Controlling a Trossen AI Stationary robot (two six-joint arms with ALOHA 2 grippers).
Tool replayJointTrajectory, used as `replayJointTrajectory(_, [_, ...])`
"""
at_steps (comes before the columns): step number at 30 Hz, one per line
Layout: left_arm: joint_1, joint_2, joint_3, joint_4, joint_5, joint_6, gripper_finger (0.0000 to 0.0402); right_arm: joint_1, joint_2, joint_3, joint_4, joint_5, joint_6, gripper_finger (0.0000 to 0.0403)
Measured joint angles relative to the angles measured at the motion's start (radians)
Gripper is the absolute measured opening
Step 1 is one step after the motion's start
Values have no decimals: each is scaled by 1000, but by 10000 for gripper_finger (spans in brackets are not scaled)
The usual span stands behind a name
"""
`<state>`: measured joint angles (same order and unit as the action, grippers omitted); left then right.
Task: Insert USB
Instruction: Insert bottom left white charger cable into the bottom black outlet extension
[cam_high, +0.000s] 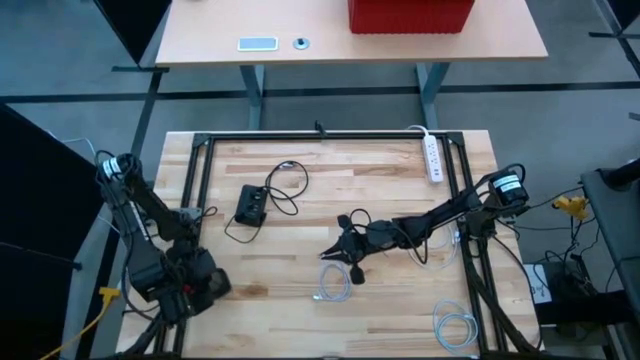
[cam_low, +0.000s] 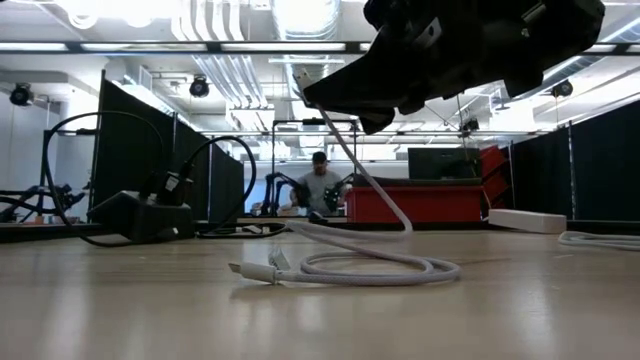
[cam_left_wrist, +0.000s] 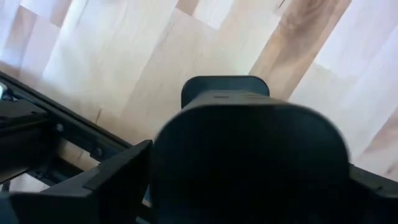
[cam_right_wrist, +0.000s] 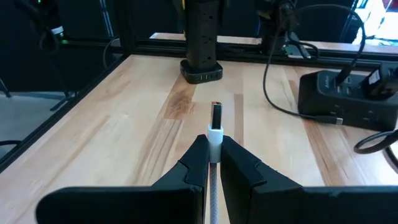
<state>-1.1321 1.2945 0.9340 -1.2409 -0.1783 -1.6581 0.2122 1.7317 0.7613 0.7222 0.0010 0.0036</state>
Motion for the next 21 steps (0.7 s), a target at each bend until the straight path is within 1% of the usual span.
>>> replayJointTrajectory(3, [-6,0,-46,62,2,5,316,-6,0,1,0,0,0,14])
replayJointTrajectory(6, [-7,-2,-95,141,0,10,268,-12,0,1,0,0,0,14])
replayJointTrajectory(7, [-7,-5,-107,152,-9,10,258,-15,0,2,0,0,0,14])
replayJointTrajectory(14, [-10,-8,-111,160,-108,-11,261,-37,0,2,-1,-1,-5,14])
replayJointTrajectory(16, [-10,-7,-110,157,-162,-28,261,-43,0,2,-1,-2,-7,14])
replayJointTrajectory(18, [-7,0,-118,164,-300,-39,261,-48,0,2,-1,-2,-13,14])
replayJointTrajectory(21, [-5,12,-117,177,-445,-50,261,-49,0,2,-2,-4,-22,14])
